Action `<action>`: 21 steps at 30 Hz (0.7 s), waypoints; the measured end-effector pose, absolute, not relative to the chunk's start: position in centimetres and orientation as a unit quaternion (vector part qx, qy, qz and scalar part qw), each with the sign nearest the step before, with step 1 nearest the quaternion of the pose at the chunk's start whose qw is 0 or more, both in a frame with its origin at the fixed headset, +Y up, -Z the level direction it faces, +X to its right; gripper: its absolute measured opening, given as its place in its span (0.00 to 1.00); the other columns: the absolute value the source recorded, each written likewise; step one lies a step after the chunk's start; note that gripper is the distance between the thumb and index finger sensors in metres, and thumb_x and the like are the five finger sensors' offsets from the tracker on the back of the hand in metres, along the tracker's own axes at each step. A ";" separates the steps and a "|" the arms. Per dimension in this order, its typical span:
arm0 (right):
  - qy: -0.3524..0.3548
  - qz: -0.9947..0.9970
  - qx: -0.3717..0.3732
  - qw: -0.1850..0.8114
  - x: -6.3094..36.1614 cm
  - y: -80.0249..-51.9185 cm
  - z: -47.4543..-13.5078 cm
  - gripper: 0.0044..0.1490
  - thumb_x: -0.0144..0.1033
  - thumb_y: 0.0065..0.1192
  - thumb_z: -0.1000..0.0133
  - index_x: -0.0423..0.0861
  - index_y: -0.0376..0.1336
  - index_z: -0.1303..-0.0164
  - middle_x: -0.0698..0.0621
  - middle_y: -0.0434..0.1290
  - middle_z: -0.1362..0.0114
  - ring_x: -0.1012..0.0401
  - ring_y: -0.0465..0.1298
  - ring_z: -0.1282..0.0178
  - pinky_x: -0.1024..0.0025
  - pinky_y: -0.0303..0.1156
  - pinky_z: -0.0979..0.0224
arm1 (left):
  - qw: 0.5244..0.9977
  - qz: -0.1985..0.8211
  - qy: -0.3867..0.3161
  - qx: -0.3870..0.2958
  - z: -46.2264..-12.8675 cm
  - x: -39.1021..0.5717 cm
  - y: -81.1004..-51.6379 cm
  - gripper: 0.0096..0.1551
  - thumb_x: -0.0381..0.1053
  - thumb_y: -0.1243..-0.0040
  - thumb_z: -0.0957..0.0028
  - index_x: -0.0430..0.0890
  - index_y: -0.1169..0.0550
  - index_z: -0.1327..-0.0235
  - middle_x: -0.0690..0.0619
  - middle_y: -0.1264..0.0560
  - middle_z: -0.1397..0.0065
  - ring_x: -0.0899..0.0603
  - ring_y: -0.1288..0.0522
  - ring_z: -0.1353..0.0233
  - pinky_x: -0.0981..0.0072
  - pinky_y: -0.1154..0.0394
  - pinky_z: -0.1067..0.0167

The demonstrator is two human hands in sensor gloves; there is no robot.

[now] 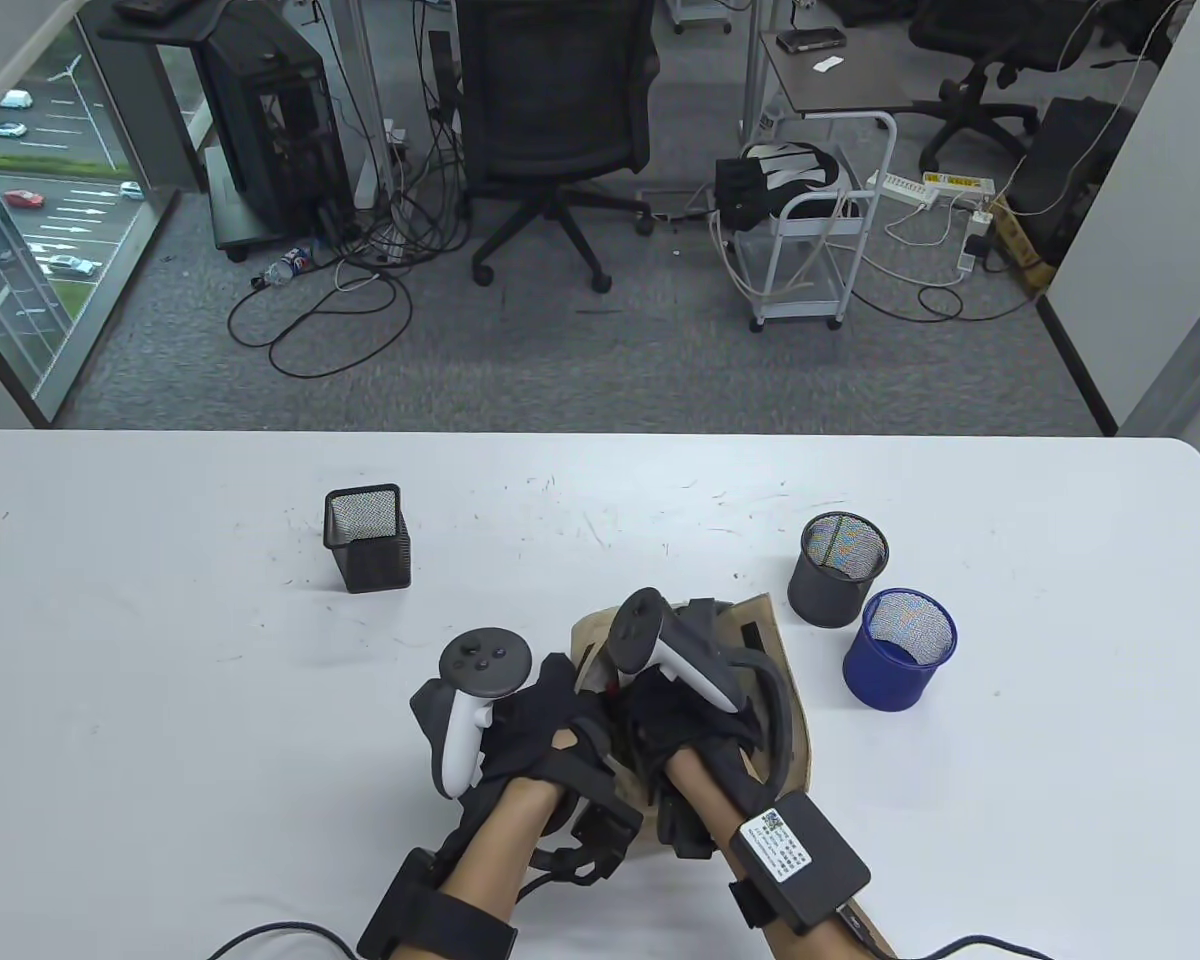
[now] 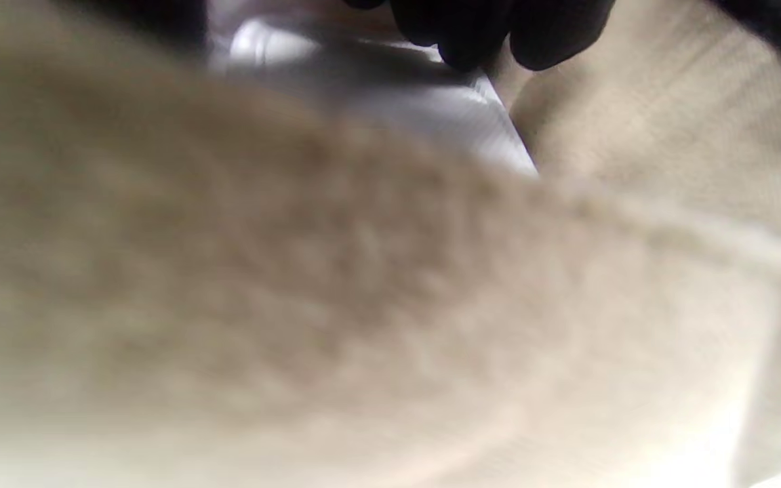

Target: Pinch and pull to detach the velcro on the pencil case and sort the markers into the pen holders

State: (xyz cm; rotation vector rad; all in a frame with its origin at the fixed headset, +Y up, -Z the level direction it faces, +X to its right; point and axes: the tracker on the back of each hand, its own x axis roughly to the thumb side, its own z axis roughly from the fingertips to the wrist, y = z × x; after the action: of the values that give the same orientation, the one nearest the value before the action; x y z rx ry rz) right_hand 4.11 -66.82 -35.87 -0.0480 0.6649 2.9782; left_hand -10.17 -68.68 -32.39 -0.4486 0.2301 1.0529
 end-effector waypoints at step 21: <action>0.101 0.967 -0.059 0.225 14.2 -62.0 -34.2 0.46 0.39 0.72 0.46 0.36 0.56 0.22 0.36 0.74 0.27 0.48 0.84 0.46 0.55 0.80 0.46 | 0.789 0.584 0.116 -0.149 -32.7 -14.2 -68.9 0.41 0.44 0.48 0.41 0.34 0.45 0.16 0.27 0.35 0.20 0.28 0.22 0.31 0.58 0.09 0.56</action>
State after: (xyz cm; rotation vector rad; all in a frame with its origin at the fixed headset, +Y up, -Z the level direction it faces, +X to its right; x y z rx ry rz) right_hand 14.23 -62.02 -34.20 -0.1623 0.2782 2.6680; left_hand -14.22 -68.90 -32.68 -0.3210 0.2490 1.2582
